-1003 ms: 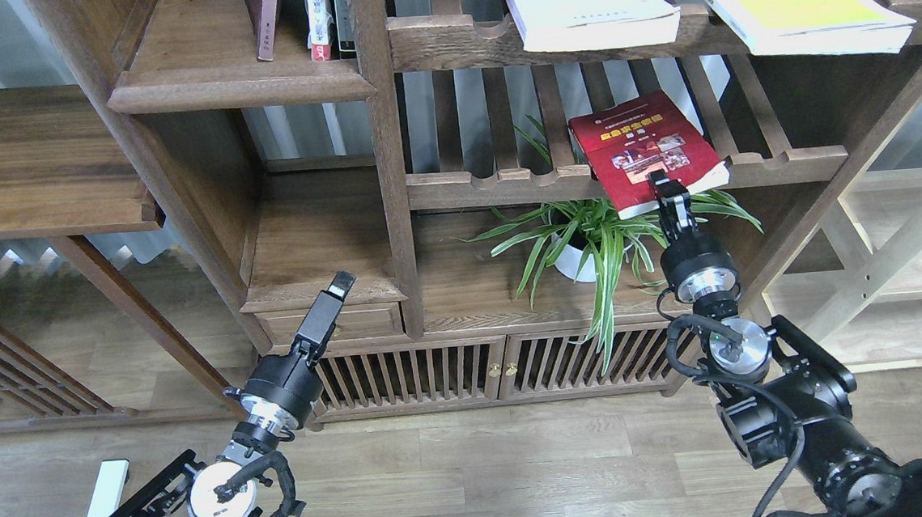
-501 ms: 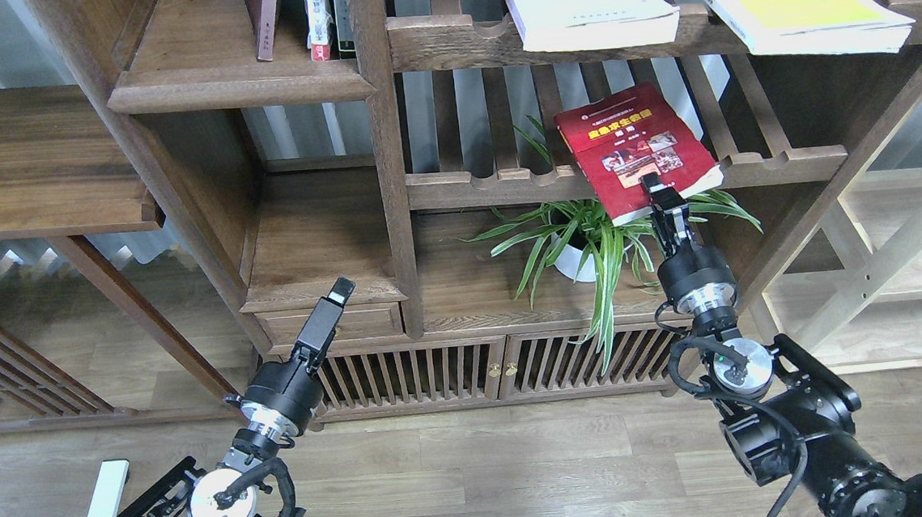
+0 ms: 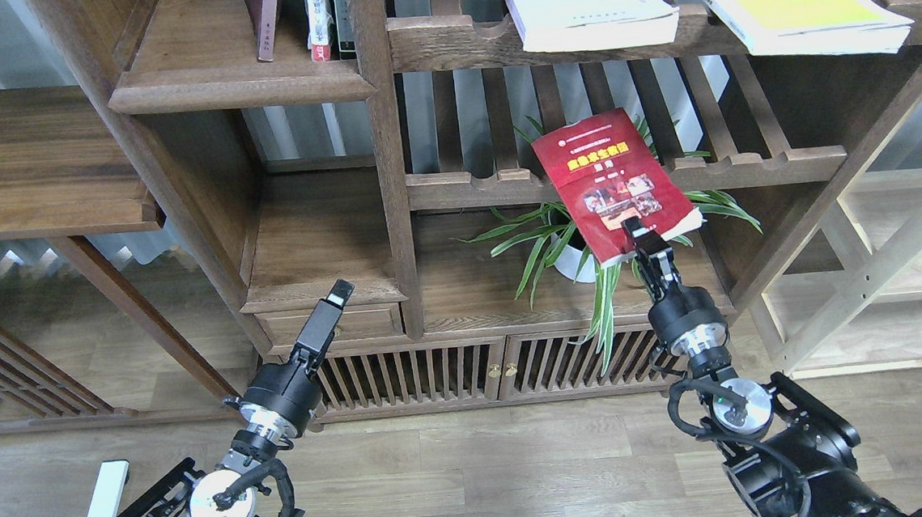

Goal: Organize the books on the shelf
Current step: 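Grasp the red book's edge with the right gripper and pull it off, then lower the red book and bring the left gripper toward it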

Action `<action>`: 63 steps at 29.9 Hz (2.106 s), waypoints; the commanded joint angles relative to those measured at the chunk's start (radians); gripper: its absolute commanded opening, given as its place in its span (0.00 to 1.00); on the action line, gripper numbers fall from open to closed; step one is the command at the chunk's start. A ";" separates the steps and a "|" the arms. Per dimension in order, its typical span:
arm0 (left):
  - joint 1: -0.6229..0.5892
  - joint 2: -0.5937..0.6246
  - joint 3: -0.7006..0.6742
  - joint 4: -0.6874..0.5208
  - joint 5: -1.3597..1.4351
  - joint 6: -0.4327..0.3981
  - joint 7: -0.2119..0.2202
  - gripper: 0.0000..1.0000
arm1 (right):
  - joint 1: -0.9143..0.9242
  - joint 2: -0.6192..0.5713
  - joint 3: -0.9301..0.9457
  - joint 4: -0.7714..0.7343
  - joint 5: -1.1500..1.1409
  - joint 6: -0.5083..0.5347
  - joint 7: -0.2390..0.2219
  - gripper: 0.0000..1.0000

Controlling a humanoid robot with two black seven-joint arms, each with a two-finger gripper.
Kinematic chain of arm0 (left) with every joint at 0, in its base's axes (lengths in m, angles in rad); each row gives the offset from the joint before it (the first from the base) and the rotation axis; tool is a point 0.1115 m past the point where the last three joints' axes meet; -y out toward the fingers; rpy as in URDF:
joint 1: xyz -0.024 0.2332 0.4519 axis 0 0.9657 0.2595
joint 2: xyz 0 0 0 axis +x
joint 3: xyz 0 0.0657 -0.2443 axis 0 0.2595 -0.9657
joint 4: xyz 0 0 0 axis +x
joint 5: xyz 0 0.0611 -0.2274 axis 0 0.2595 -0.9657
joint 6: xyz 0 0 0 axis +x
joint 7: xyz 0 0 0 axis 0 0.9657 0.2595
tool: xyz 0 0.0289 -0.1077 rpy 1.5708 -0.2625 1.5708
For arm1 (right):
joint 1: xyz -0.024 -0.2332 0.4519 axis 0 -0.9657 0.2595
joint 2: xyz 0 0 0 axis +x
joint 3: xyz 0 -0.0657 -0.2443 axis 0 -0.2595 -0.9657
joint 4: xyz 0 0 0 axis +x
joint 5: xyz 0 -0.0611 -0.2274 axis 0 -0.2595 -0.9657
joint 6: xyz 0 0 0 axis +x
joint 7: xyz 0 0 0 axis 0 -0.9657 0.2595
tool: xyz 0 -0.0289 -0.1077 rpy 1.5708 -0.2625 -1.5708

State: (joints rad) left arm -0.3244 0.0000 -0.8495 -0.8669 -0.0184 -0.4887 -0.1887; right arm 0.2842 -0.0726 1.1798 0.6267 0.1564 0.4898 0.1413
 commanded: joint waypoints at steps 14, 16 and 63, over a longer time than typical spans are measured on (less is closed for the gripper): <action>0.131 0.029 0.141 -0.006 0.009 0.000 0.000 0.99 | -0.197 -0.004 -0.063 0.021 -0.005 -0.001 -0.028 0.04; 0.140 0.038 0.141 -0.006 0.005 0.000 -0.002 0.99 | -0.218 -0.004 -0.078 0.021 -0.005 -0.001 -0.028 0.04; 0.185 0.443 0.535 -0.411 -0.440 0.000 -0.064 0.98 | -0.255 0.073 -0.575 0.277 0.041 -0.001 -0.043 0.04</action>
State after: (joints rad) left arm -0.1404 0.4220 -0.3299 -1.2598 -0.4555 -0.4887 -0.2509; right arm 0.0350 0.0002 0.6129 0.9032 0.1973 0.4886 0.0981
